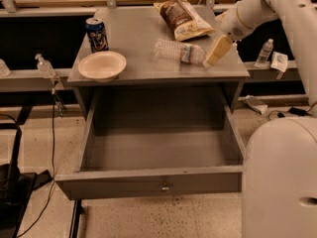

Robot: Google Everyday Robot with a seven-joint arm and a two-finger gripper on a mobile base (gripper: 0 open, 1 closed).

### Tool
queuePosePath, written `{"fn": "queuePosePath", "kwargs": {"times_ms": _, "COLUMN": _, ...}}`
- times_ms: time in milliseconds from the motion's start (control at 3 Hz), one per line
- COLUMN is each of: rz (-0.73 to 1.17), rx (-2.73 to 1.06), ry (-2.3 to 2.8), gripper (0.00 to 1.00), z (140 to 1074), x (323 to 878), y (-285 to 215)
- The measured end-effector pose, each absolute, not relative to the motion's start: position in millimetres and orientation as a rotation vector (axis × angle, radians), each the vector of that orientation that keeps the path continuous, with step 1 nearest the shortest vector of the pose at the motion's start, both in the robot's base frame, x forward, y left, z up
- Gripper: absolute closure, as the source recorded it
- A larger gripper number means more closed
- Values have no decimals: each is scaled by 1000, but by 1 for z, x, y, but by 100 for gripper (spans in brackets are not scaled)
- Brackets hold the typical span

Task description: Pick water bottle from top drawer and place on counter

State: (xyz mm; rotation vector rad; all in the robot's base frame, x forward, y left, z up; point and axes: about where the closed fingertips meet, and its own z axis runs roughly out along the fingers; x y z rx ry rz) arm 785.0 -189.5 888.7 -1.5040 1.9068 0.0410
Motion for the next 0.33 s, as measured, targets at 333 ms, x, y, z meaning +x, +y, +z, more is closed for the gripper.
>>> {"fn": "queuePosePath", "kwargs": {"times_ms": 333, "rz": 41, "rx": -1504, "ry": 1909, "gripper": 0, "z": 888, "x": 785, "y": -190}}
